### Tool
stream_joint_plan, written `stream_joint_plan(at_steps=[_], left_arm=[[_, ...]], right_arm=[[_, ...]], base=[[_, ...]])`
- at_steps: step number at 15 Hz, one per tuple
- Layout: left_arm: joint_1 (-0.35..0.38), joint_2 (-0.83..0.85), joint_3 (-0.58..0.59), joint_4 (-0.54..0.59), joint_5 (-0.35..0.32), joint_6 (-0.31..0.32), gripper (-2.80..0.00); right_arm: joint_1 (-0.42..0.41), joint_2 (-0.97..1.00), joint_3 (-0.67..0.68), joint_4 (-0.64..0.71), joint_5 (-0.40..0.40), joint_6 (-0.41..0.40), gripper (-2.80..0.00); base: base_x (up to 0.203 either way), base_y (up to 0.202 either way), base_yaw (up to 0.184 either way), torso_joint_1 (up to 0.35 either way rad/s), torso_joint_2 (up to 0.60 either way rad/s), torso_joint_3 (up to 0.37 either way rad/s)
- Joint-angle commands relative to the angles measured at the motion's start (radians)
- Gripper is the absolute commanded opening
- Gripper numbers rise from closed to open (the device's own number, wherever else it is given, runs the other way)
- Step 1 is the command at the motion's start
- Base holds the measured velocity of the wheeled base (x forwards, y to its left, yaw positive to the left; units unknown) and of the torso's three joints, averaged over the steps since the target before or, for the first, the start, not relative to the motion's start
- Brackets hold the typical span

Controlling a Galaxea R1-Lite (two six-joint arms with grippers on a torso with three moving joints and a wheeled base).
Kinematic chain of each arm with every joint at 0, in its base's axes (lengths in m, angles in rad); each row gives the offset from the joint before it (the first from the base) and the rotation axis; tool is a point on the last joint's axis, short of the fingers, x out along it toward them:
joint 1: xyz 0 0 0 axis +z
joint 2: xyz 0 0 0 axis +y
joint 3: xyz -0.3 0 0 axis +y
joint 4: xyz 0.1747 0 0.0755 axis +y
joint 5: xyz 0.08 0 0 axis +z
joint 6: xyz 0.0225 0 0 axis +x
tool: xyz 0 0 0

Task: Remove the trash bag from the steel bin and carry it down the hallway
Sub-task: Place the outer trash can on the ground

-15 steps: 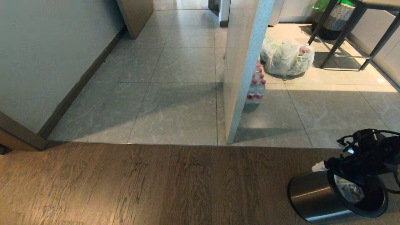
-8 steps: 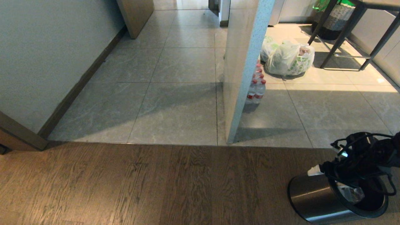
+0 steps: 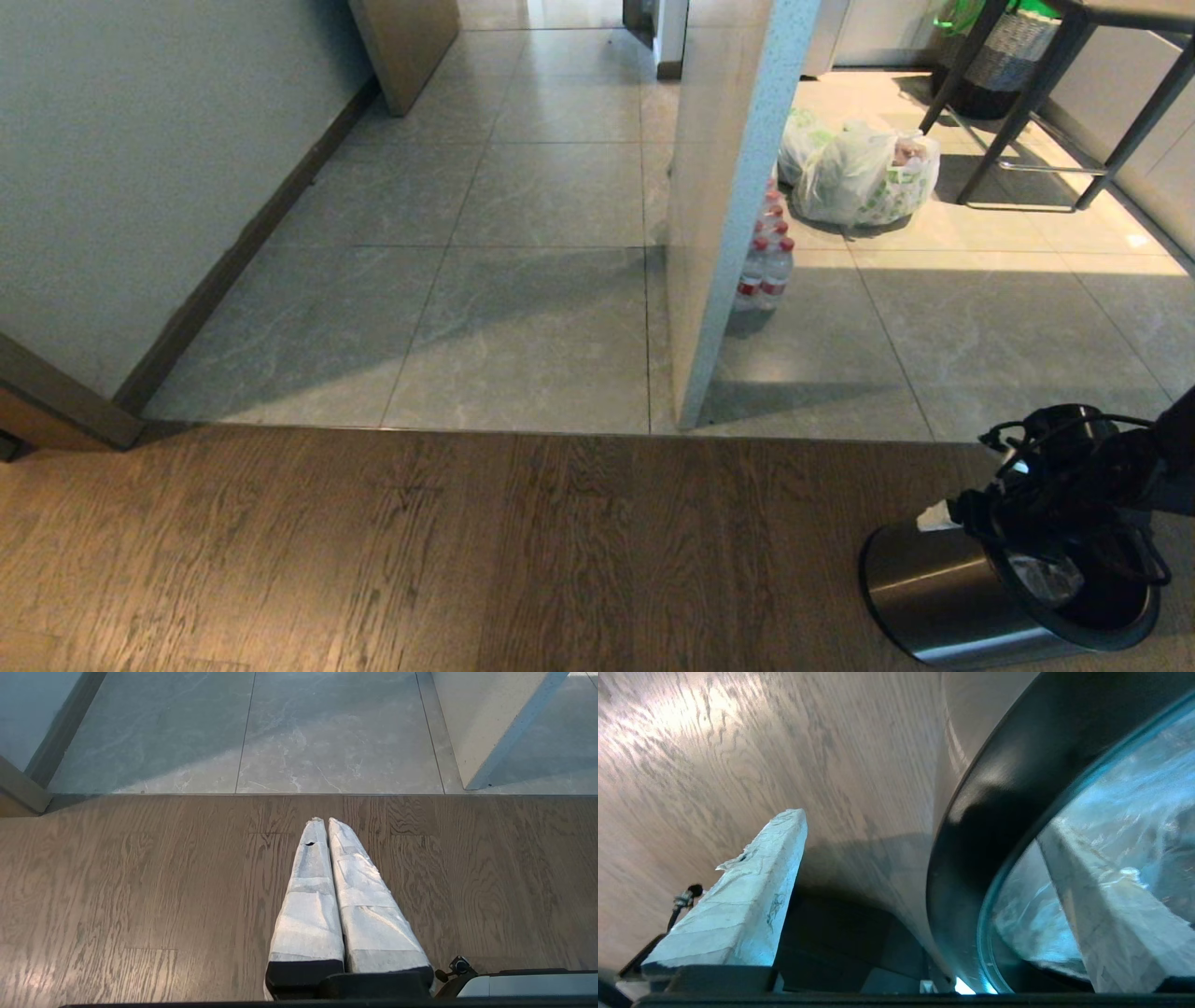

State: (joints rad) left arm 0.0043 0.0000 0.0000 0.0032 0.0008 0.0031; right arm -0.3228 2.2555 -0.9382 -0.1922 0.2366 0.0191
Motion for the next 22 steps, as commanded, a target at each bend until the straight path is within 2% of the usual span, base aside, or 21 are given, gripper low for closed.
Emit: stream_joint_plan(at_steps=[1,5,13,22], left_arm=[[0.0,0.0,0.002,0.0,0.001,0.0,-2.8],[0.0,0.0,0.003,0.0,0.001,0.0,-2.8],[0.0,0.0,0.003,0.0,0.001,0.0,-2.8],[0.0,0.0,0.003,0.0,0.001,0.0,-2.8]], right_arm=[[0.001,0.025,0.0,-0.006,0.002,-0.002,0.0],[0.001,0.03,-0.005,-0.058,0.006,-0.002,0.0],[0.005,-0.087,0.037,-0.001,0.01,-0.016,0.0],[0.041,-0.059,0.039,0.013,0.009,0.001,0.0]], base=[[0.0,0.0,0.0,0.0,0.0,0.0],[0.0,0.0,0.0,0.0,0.0,0.0],[0.0,0.0,0.0,0.0,0.0,0.0],[0.0,0.0,0.0,0.0,0.0,0.0]])
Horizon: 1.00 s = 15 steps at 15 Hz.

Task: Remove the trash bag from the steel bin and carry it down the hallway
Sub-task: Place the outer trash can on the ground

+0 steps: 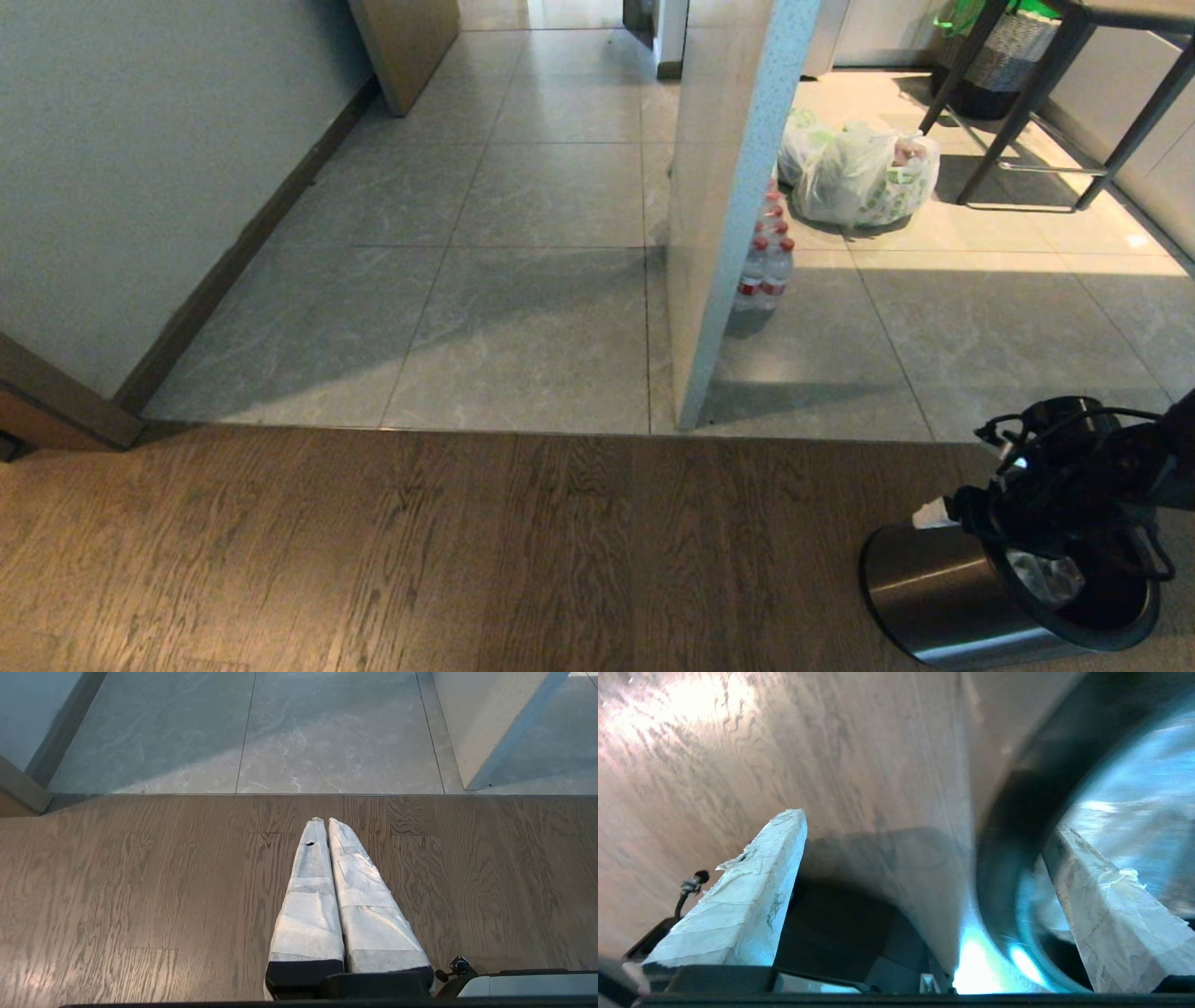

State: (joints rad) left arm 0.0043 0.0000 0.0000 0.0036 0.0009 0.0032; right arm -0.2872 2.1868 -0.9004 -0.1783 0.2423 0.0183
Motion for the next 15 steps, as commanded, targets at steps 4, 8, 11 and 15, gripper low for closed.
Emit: stream_joint_plan(at_steps=[4,8,11,15], left_arm=[[0.0,0.0,0.003,-0.001,0.001,0.0,-2.8],[0.0,0.0,0.003,-0.001,0.001,0.0,-2.8],[0.0,0.0,0.003,-0.001,0.001,0.0,-2.8],[0.0,0.0,0.003,0.0,-0.001,0.0,-2.8]], right_arm=[[0.012,0.029,0.003,-0.012,0.005,0.0,0.0],[0.012,0.055,-0.005,-0.013,0.006,-0.009,-2.8],[0.011,0.054,-0.008,-0.012,0.005,-0.011,-2.8],[0.011,0.048,-0.008,-0.012,0.005,-0.008,-2.8]], base=[[0.0,0.0,0.0,0.0,0.0,0.0],[0.0,0.0,0.0,0.0,0.0,0.0],[0.0,0.0,0.0,0.0,0.0,0.0],[0.0,0.0,0.0,0.0,0.0,0.0]])
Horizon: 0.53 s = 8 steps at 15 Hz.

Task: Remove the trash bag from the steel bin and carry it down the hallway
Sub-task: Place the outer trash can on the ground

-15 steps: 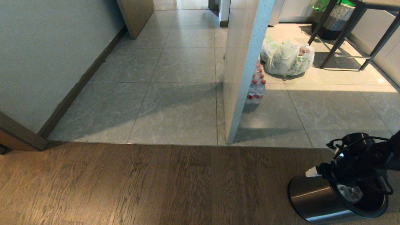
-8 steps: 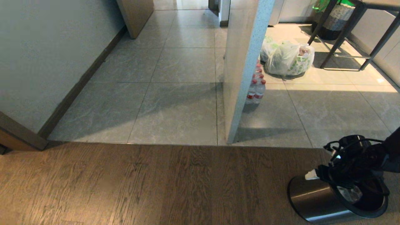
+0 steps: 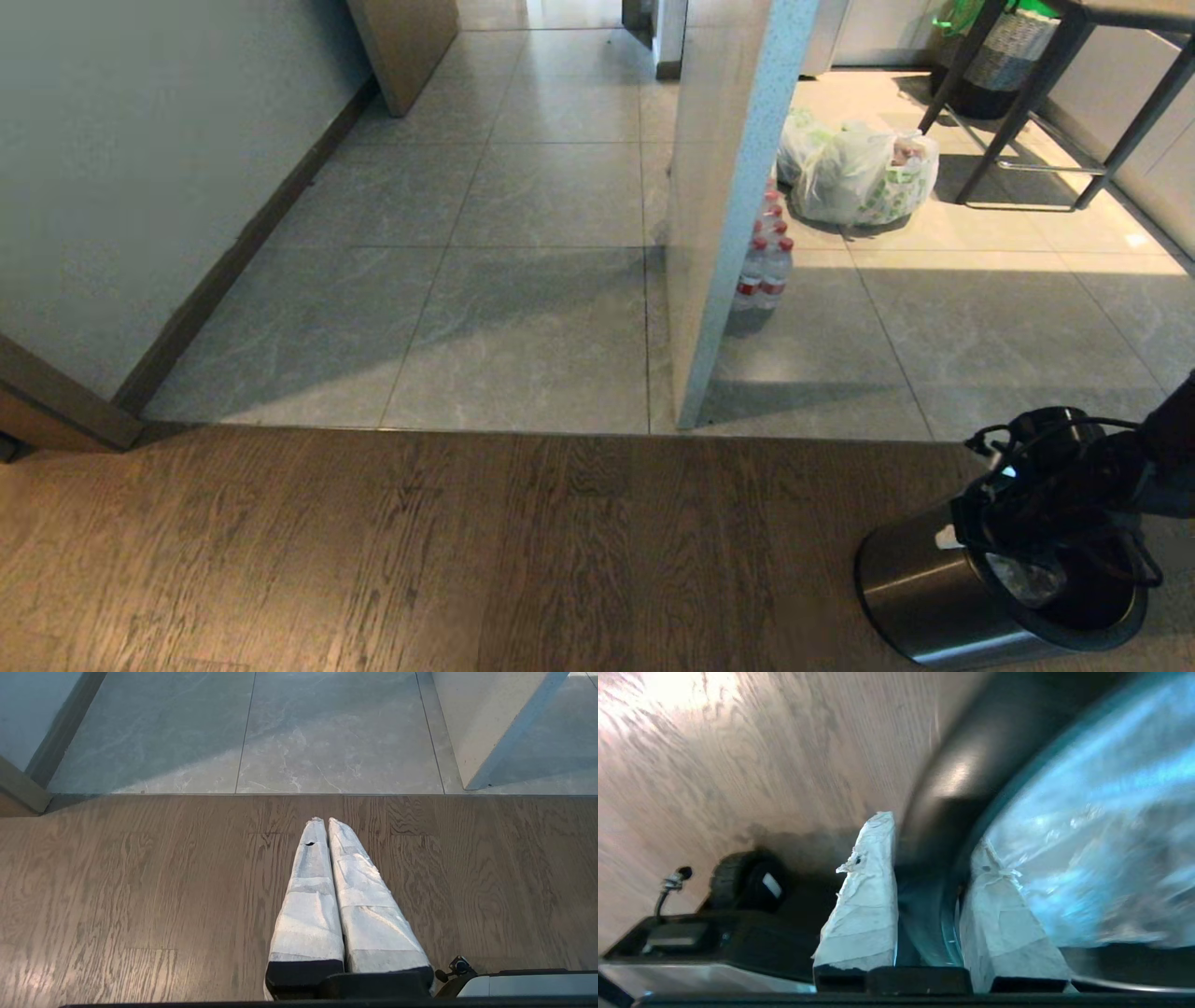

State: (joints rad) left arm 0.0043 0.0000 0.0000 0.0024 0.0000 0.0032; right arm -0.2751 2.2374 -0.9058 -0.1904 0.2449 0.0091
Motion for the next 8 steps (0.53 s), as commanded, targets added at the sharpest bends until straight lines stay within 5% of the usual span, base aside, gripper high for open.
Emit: stream_joint_plan(at_steps=[1,8], left_arm=[[0.0,0.0,0.003,0.001,0.002,0.0,-2.8],[0.0,0.0,0.003,0.001,0.0,0.0,-2.8]], right_arm=[[-0.003,-0.004,-0.006,0.0,0.001,0.0,-2.8],[-0.022,-0.123,0.018,0.011,0.004,-0.003,-2.8]], base=[[0.0,0.0,0.0,0.0,0.0,0.0],[0.0,0.0,0.0,0.0,0.0,0.0]])
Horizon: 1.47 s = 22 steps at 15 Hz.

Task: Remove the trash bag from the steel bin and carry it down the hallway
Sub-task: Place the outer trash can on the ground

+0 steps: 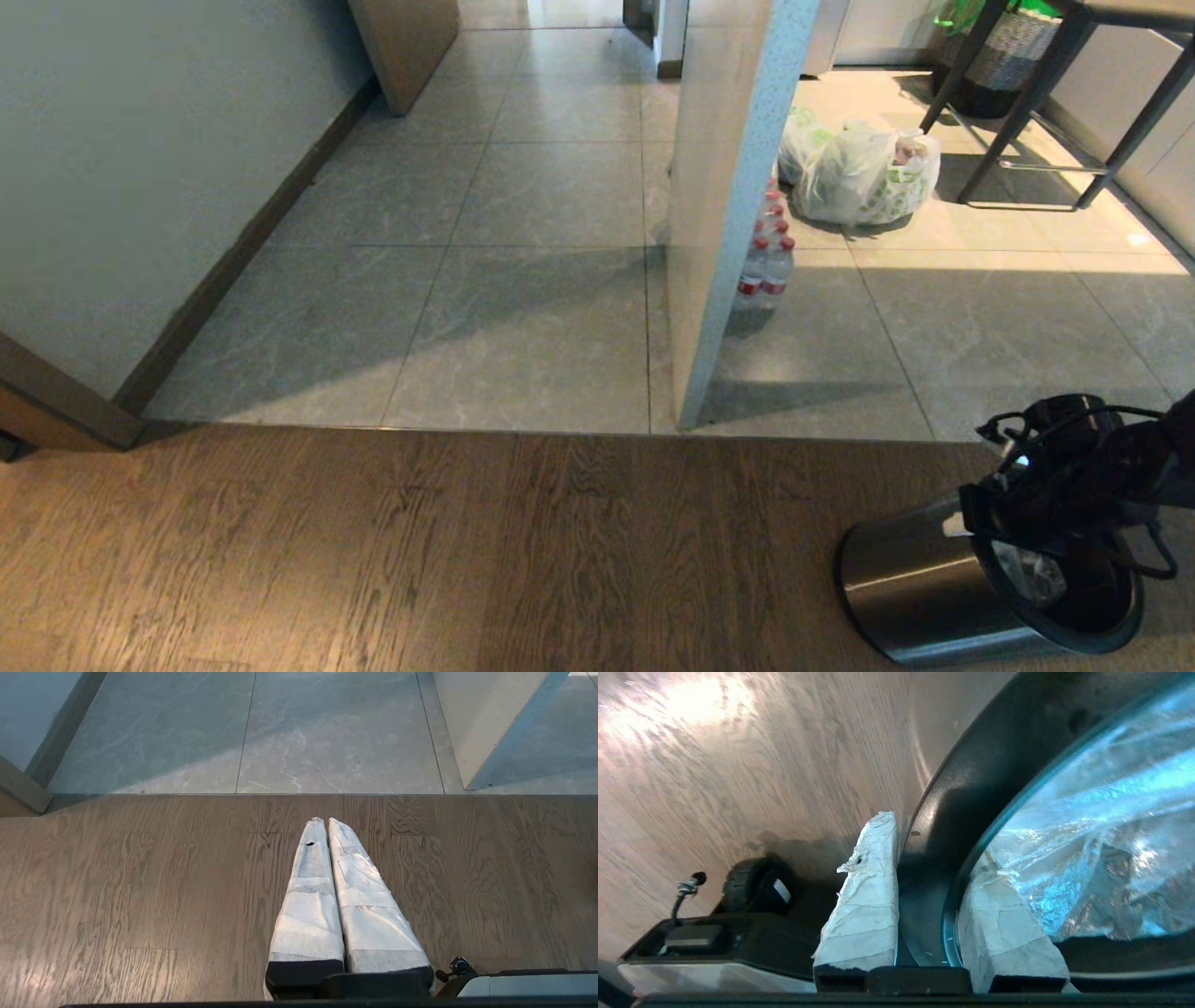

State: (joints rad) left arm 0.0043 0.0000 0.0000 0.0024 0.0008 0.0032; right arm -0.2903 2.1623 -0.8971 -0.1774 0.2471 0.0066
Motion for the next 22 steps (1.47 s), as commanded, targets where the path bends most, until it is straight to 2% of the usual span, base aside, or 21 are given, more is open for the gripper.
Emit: stream_joint_plan(at_steps=[1,11,19,22], left_arm=[[0.0,0.0,0.003,0.001,0.001,0.0,-2.8],[0.0,0.0,0.003,0.001,0.001,0.0,-2.8],[0.0,0.0,0.003,0.001,-0.001,0.0,-2.8],[0.0,0.0,0.003,0.001,0.001,0.0,-2.8]], right_arm=[[-0.01,-0.073,0.014,-0.001,0.0,0.0,-2.8],[-0.016,-0.185,0.057,-0.003,-0.002,-0.009,-2.8],[-0.023,-0.43,0.143,0.095,0.001,-0.114,-2.8],[-0.023,-0.521,0.229,0.09,-0.001,-0.154,-2.8]], base=[[0.0,0.0,0.0,0.0,0.0,0.0],[0.0,0.0,0.0,0.0,0.0,0.0],[0.0,0.0,0.0,0.0,0.0,0.0],[0.0,0.0,0.0,0.0,0.0,0.0]])
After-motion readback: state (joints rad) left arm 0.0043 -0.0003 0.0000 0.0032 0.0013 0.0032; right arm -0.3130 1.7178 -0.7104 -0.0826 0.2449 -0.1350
